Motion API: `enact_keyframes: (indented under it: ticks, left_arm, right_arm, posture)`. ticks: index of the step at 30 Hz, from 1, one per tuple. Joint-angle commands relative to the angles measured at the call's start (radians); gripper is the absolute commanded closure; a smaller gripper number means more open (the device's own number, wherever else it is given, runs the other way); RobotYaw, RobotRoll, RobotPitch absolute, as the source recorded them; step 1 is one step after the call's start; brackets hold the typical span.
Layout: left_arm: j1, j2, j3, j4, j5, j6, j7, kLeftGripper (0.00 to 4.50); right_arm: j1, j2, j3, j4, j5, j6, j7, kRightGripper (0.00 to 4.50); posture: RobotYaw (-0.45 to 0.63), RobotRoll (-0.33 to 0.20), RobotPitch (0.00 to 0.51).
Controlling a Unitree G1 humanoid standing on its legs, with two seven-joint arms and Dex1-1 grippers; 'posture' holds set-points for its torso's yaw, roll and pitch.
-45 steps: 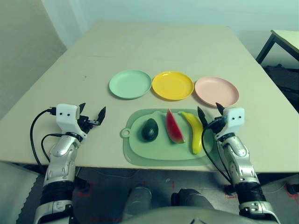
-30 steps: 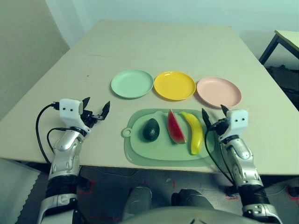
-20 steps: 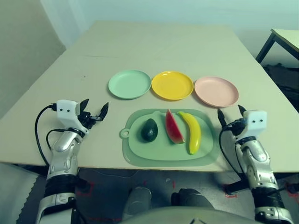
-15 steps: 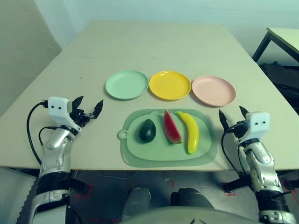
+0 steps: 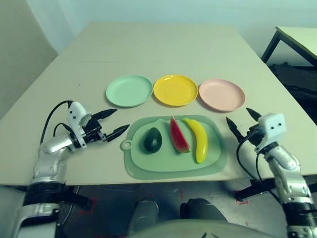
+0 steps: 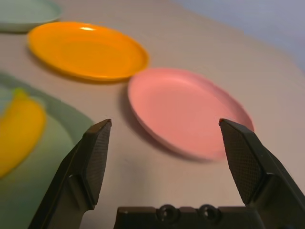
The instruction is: Place the fruits into color-matched plates.
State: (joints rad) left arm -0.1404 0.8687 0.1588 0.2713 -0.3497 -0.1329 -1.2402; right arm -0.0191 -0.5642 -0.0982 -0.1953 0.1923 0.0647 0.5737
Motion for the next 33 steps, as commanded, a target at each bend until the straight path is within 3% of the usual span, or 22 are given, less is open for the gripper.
enact_keyframes:
  ticks: [1,6,10,12,16,26,33]
  left_arm:
    - [0.015,0.081,-0.024,-0.044,0.021,-0.033,-0.118,0.02]
    - [0.011,0.132,-0.009,-0.173,-0.095,0.094,-0.209,0.02]
    - [0.000,0.149,-0.026,-0.246,-0.142,0.199,-0.251,0.02]
    - [-0.017,0.165,-0.031,-0.274,-0.161,0.262,-0.264,0.02]
    - [-0.036,0.196,-0.014,-0.326,-0.201,0.371,-0.262,0.02]
    - [-0.012,0.209,0.022,-0.363,-0.207,0.421,-0.243,0.02]
    - [0.013,0.206,0.036,-0.369,-0.210,0.432,-0.244,0.02]
  right_arm:
    - [-0.087,-0.133,-0.021,-0.076,0.006,0.118,0.083,0.01]
    - [-0.303,-0.391,0.120,-0.077,-0.105,0.084,0.327,0.01]
    - [-0.513,-0.471,0.311,0.013,-0.234,-0.056,0.551,0.01]
    - [-0.618,-0.459,0.404,0.053,-0.285,-0.173,0.661,0.01]
    - [-0.723,-0.422,0.515,0.095,-0.325,-0.345,0.797,0.01]
    - [-0.737,-0.366,0.635,0.157,-0.374,-0.555,0.948,0.01]
    - [-0.830,-0.247,0.688,0.293,-0.458,-0.626,0.951,0.01]
  posture:
    - [0.00,0.000,0.065]
    - [-0.01,0.000,0.070]
    - [-0.01,0.000,0.066]
    - [0.00,0.000,0.064]
    - [0.02,0.000,0.062]
    - [0.06,0.000,0.074]
    - [0.07,0.000,0.081]
